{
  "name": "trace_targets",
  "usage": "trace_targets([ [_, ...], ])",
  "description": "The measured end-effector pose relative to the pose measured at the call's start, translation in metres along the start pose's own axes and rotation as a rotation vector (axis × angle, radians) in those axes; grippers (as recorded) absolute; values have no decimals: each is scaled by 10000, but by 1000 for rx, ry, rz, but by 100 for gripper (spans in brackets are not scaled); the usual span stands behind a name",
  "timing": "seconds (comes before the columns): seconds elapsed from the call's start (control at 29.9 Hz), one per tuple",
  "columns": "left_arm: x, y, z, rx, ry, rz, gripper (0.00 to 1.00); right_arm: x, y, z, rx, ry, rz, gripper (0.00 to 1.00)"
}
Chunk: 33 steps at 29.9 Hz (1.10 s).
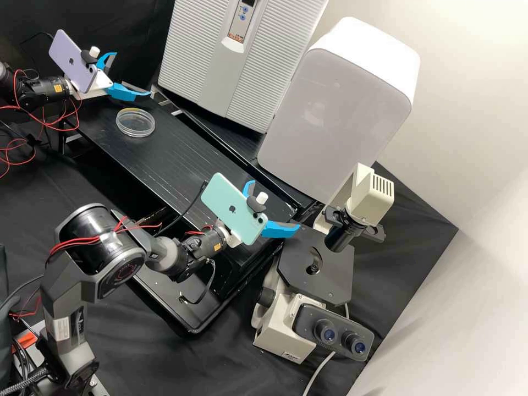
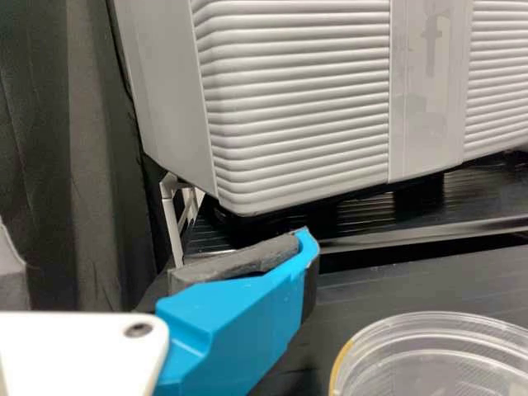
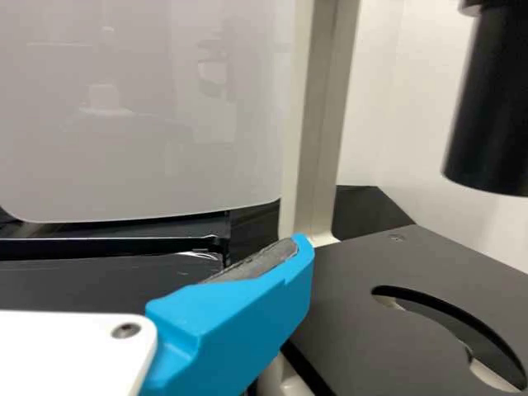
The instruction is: Slide the petri dish to the right
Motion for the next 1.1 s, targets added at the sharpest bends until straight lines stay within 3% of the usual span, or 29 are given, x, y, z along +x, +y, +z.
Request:
trace_targets([
  [0.13, 0, 0, 0, 0, 0, 0, 100, -33, -73, -190, 3, 64, -25, 100],
  [0.2, 0, 0, 0, 0, 0, 0, 100, -83, -143, -386, 2, 130, -50, 100],
  [0.27, 0, 0, 0, 0, 0, 0, 100, -143, -220, -570, -19, 192, -72, 100],
  [0.44, 0, 0, 0, 0, 0, 0, 100, -322, -468, -1067, -123, 365, -135, 100],
  [0.47, 0, 0, 0, 0, 0, 0, 100, -365, -534, -1213, -139, 409, -143, 100],
  [0.54, 0, 0, 0, 0, 0, 0, 100, -402, -594, -1364, -155, 448, -151, 100],
  [0.6, 0, 0, 0, 0, 0, 0, 100, -433, -655, -1517, -156, 462, -172, 100],
  [0.7, 0, 0, 0, 0, 0, 0, 100, -477, -720, -1704, -133, 470, -201, 100],
  [0.84, 0, 0, 0, 0, 0, 0, 100, -532, -766, -1899, -119, 484, -208, 100],
  [0.9, 0, 0, 0, 0, 0, 0, 100, -550, -809, -1993, -123, 491, -209, 100],
  [1.1, 0, 0, 0, 0, 0, 0, 100, -556, -974, -2218, -181, 498, -228, 100],
])
